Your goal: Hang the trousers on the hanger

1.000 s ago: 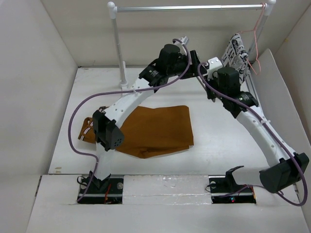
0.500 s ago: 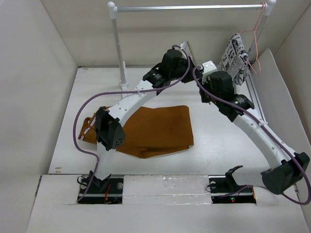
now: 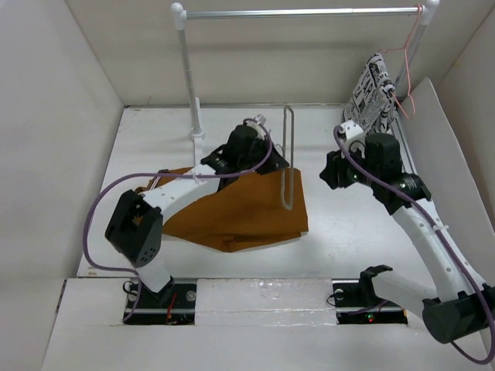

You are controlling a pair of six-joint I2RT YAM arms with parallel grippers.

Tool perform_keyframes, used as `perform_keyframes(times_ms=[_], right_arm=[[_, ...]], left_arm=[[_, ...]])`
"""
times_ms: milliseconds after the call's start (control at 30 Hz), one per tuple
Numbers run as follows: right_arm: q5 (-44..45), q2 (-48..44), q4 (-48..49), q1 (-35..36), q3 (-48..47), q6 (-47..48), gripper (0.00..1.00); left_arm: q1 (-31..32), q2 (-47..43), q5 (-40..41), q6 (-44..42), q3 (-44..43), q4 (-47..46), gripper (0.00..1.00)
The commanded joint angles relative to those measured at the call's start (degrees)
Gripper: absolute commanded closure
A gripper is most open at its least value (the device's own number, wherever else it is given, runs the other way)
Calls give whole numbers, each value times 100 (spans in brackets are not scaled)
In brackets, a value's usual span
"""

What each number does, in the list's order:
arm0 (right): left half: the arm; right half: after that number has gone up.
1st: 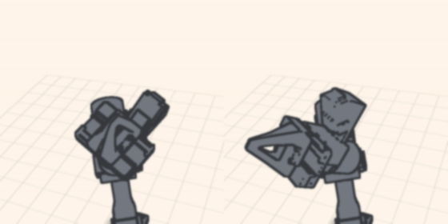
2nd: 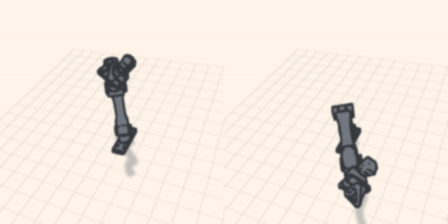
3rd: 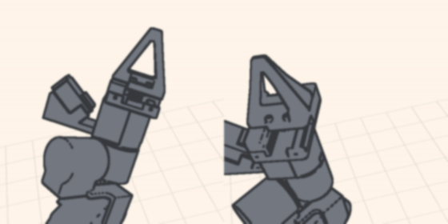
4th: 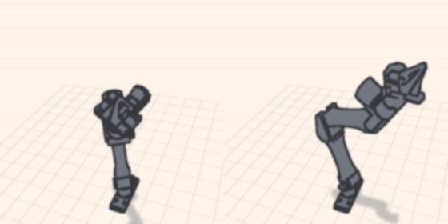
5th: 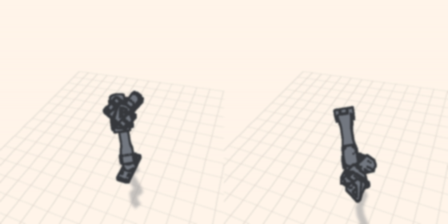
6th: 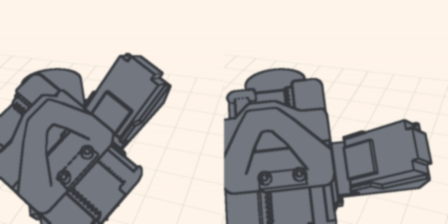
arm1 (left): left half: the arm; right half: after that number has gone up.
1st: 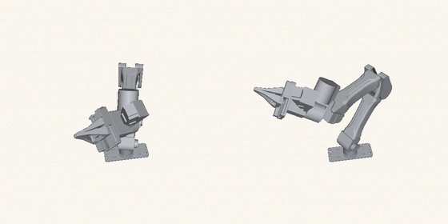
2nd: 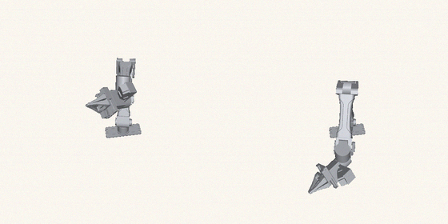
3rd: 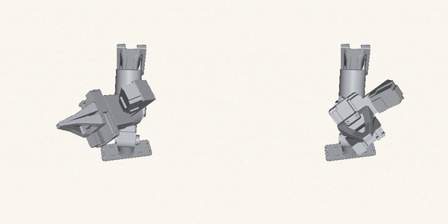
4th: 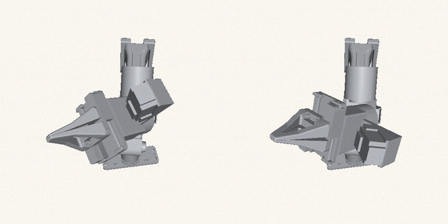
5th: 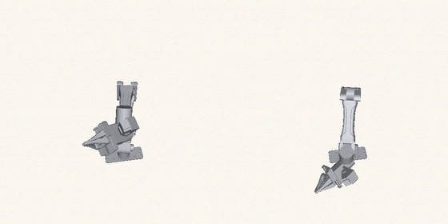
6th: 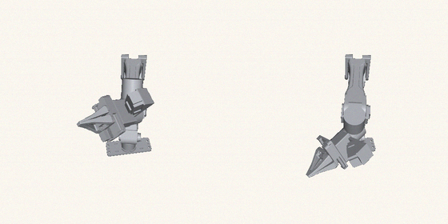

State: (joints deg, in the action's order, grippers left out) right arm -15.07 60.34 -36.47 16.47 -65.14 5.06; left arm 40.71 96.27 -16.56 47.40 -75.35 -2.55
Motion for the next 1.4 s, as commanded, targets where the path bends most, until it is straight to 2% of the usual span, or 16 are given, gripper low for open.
perform_keyframes(times_ms=[0, 33, 67, 200, 267, 400, 500, 567, 733, 800, 833, 933, 1100, 1233, 1367], right_arm=[[-620, -224, 226, -12, 598, -250, 59], [-707, -233, 358, -12, 695, -364, 99], [-786, -215, 412, -12, 748, -391, 100], [-682, -66, 605, 364, 933, -769, 100], [-86, -66, 702, 593, 951, -1058, 100], [-190, 74, 957, 594, 995, -1068, 92], [-14, 285, 1053, 542, 1056, -1042, 91], [22, 382, 1466, 542, 1309, -1086, 100], [-32, 672, 1985, 481, 1592, -885, 100], [-22, 742, 2056, 350, 1732, -805, 92], [-57, 760, 2195, 296, 1794, -718, 81], [-433, 1058, 2460, 59, 1927, -621, 69], [-523, 1376, 2557, -3, 1874, -576, 67], [-628, 1506, 2522, -126, 1918, -348, 67], [-559, 1639, 2697, -126, 2180, -497, 65]], left_arm=[[51, -635, -146, 445, 862, -1447, 100], [164, -644, -163, 542, 1003, -1581, 100], [165, -636, -190, 656, 1153, -1721, 100], [429, -531, -120, 1069, 1908, -2660, 100], [552, -382, -41, 1532, 2364, -3405, 100], [780, -188, 345, 1484, 2455, -3498, 100], [851, 128, 671, 1648, 2595, -3681, 100], [912, 427, 750, 1851, 2744, -3937, 100], [1341, 805, 1162, 2221, 2798, -4123, 100], [1483, 876, 1462, 2326, 2701, -4034, 100], [1588, 972, 1515, 2388, 2692, -4087, 100], [1660, 1226, 1594, 2538, 2570, -4175, 100], [1818, 1474, 1603, 2432, 2069, -4035, 100], [1818, 1386, 1840, 2450, 2191, -4017, 100], [1818, 1220, 1919, 2397, 2489, -4043, 100]])
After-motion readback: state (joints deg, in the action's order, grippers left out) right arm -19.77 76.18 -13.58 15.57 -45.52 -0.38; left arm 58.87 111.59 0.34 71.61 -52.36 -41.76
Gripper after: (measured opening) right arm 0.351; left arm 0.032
